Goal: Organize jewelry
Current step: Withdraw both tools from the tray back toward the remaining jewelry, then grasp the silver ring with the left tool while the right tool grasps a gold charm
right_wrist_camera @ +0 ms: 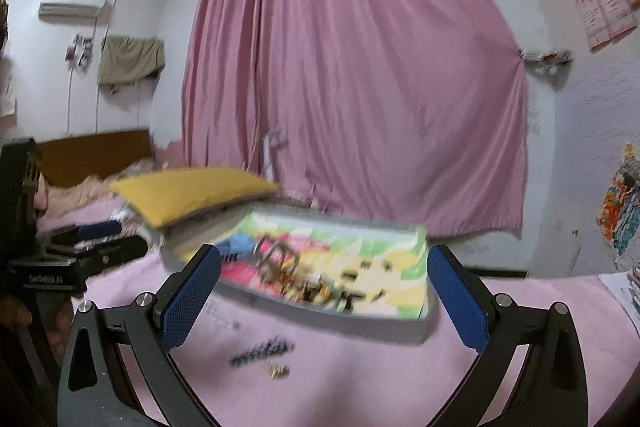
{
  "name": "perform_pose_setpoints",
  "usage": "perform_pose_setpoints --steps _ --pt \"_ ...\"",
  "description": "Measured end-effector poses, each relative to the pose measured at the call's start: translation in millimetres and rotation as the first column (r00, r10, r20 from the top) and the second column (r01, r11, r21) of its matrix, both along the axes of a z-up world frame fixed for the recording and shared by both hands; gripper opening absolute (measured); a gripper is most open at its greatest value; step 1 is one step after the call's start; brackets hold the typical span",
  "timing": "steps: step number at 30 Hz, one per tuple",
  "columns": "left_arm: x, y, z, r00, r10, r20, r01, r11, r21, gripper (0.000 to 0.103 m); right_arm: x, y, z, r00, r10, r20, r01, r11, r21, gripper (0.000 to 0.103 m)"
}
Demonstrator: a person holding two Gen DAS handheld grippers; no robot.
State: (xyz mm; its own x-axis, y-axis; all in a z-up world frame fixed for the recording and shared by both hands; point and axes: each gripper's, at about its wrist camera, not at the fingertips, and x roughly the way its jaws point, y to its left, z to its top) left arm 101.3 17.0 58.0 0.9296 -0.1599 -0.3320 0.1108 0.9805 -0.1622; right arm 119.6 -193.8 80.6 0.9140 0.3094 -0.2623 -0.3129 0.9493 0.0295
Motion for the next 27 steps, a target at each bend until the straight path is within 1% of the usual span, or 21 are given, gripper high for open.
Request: perform_pose_setpoints --steps 3,4,7,8,9,10,11,13,14,15,17,18,19,21,22,24,25,27 --pt "0 4 -7 0.996 -0.038 -0.078 0.04 0.999 0.018 0.102 10 6 -12 0.987 0.033 -0.159 -0.044 0.997 -0.064 0.101" --pt "1 5 -9 0.994 -0.046 -0.098 0.048 0.999 0.021 0.102 16 7 -19 0.974 0.044 -0.221 -0.063 0.995 -0.082 0.101" --pt "7 4 -19 0.985 -0.06 -0.163 0.069 0.996 0.049 0.102 28 6 -36 0.934 0.085 -0.347 -0.121 0.989 -0.081 0.101" --pt "9 5 -22 0.982 -0.061 -0.181 0.073 0.996 0.056 0.1 31 5 -42 0.919 0.102 -0.381 -0.14 0.987 -0.075 0.101" --pt "12 5 -25 0.978 -0.063 -0.199 0.076 0.995 0.06 0.096 32 5 -45 0.91 0.11 -0.4 -0.152 0.985 -0.077 0.101" --pt "15 5 -28 0.973 -0.068 -0.222 0.084 0.995 0.062 0.094 33 5 -49 0.901 0.121 -0.417 -0.171 0.982 -0.084 0.101" --pt "19 6 -31 0.966 -0.074 -0.247 0.092 0.994 0.061 0.092 33 8 -52 0.893 0.13 -0.431 -0.186 0.978 -0.091 0.101" --pt "28 10 -39 0.949 -0.083 -0.303 0.101 0.994 0.046 0.084 35 12 -57 0.875 0.153 -0.459 -0.224 0.969 -0.105 0.097" --pt "34 12 -42 0.937 -0.094 -0.337 0.108 0.994 0.025 0.079 36 14 -59 0.867 0.16 -0.471 -0.242 0.963 -0.118 0.092" --pt "39 13 -45 0.926 -0.101 -0.363 0.113 0.994 0.01 0.076 37 20 -60 0.862 0.162 -0.48 -0.252 0.959 -0.13 0.089" --pt "49 15 -52 0.904 -0.104 -0.414 0.11 0.994 -0.011 0.072 40 24 -63 0.851 0.162 -0.499 -0.269 0.951 -0.15 0.073" --pt "53 16 -54 0.897 -0.1 -0.43 0.105 0.994 -0.012 0.069 42 25 -63 0.843 0.167 -0.512 -0.279 0.948 -0.15 0.066" --pt "56 17 -56 0.893 -0.095 -0.439 0.1 0.995 -0.011 0.068 45 27 -64 0.834 0.171 -0.524 -0.289 0.945 -0.151 0.063" --pt "61 17 -59 0.883 -0.095 -0.459 0.1 0.995 -0.014 0.063 49 29 -66 0.821 0.173 -0.545 -0.3 0.941 -0.153 0.049" --pt "63 17 -59 0.88 -0.096 -0.466 0.101 0.995 -0.014 0.062 51 30 -67 0.816 0.175 -0.55 -0.305 0.94 -0.153 0.047" --pt "67 16 -58 0.874 -0.102 -0.475 0.11 0.994 -0.011 0.056 53 32 -68 0.812 0.174 -0.557 -0.309 0.938 -0.158 0.039" --pt "70 14 -58 0.869 -0.098 -0.484 0.109 0.994 -0.005 0.055 56 33 -69 0.81 0.177 -0.56 -0.313 0.937 -0.157 0.037" --pt "73 13 -57 0.868 -0.095 -0.487 0.112 0.994 0.006 0.05 60 35 -70 0.802 0.184 -0.569 -0.322 0.934 -0.152 0.031"
